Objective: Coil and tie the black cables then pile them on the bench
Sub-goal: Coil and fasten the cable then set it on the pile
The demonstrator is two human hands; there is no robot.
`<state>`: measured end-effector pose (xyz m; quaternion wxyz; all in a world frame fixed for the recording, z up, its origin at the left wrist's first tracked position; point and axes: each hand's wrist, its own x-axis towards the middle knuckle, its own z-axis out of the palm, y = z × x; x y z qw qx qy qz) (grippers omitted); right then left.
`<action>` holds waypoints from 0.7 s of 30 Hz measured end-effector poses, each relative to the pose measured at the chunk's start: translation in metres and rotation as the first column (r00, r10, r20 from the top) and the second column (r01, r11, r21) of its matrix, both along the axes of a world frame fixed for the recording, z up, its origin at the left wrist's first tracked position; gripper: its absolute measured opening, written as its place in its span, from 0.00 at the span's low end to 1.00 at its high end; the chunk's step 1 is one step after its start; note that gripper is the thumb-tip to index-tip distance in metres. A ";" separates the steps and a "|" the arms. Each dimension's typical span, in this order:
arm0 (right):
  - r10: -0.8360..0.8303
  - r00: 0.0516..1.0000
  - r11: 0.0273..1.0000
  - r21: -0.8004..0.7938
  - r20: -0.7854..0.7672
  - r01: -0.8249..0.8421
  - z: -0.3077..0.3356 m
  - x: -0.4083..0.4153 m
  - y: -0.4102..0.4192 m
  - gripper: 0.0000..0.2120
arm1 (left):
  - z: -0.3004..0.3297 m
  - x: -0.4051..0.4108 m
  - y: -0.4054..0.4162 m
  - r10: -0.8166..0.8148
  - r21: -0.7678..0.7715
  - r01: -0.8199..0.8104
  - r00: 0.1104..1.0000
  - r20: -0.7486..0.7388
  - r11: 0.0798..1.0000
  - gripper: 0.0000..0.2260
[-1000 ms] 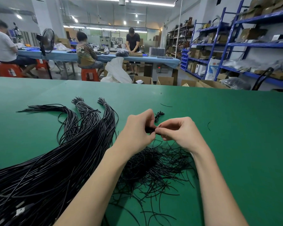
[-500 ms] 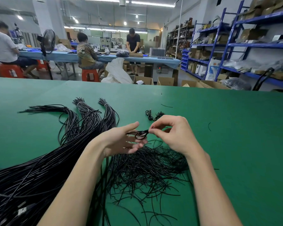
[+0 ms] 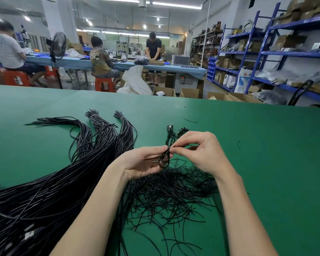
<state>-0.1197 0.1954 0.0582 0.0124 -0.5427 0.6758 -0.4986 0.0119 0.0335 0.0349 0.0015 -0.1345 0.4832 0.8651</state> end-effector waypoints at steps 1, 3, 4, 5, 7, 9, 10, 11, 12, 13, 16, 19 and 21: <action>-0.004 1.000 1.000 0.002 0.007 0.004 0.000 0.000 0.000 0.04 | 0.000 0.000 -0.001 0.019 -0.031 -0.020 1.000 -0.006 0.999 0.10; -0.017 0.999 1.000 -0.004 0.040 0.017 0.000 0.002 0.000 0.03 | 0.000 0.000 -0.003 0.032 -0.119 -0.034 0.999 -0.021 0.992 0.11; -0.021 0.998 1.000 -0.013 0.061 0.021 -0.001 0.002 -0.001 0.03 | 0.001 0.000 -0.003 0.017 -0.175 -0.022 0.999 -0.028 0.984 0.10; -0.018 0.996 0.999 -0.029 0.086 0.021 -0.001 0.003 -0.002 0.04 | 0.002 0.001 -0.003 -0.001 -0.221 -0.008 0.999 -0.044 0.975 0.10; -0.012 0.989 0.997 -0.069 0.146 0.022 -0.001 0.003 -0.004 0.04 | 0.003 0.000 -0.003 -0.011 -0.233 -0.017 0.993 -0.120 0.972 0.08; -0.030 0.974 0.994 -0.093 0.226 0.052 0.000 0.004 -0.006 0.03 | 0.005 -0.001 -0.001 0.038 -0.252 -0.095 0.975 -0.220 0.963 0.05; -0.038 0.960 0.992 -0.102 0.277 0.069 0.000 0.004 -0.007 0.04 | 0.006 -0.002 0.000 0.078 -0.285 -0.155 0.961 -0.264 0.946 0.05; -0.040 0.944 0.990 -0.112 0.328 0.080 0.000 0.005 -0.008 0.04 | 0.007 -0.003 0.001 0.115 -0.336 -0.219 0.946 -0.303 0.916 0.07; -0.035 0.926 0.989 -0.119 0.375 0.085 0.000 0.005 -0.009 0.04 | 0.008 -0.003 0.002 0.142 -0.401 -0.277 0.931 -0.335 0.873 0.09; -0.025 0.907 0.989 -0.123 0.420 0.084 0.000 0.005 -0.009 0.04 | 0.010 -0.003 0.003 0.160 -0.469 -0.330 0.917 -0.365 0.819 0.11; 0.003 0.814 0.989 -0.121 0.581 0.083 0.000 0.006 -0.011 0.04 | 0.011 -0.005 0.008 0.197 -0.569 -0.465 0.862 -0.468 0.678 0.10; 0.048 0.592 0.986 -0.134 0.804 0.101 -0.005 0.009 -0.018 0.02 | 0.009 -0.009 0.014 0.208 -0.636 -0.643 0.754 -0.623 0.427 0.09; 0.091 0.465 0.984 -0.152 0.881 0.095 -0.010 0.010 -0.022 0.00 | 0.005 -0.013 0.014 0.224 -0.650 -0.694 0.718 -0.659 0.309 0.09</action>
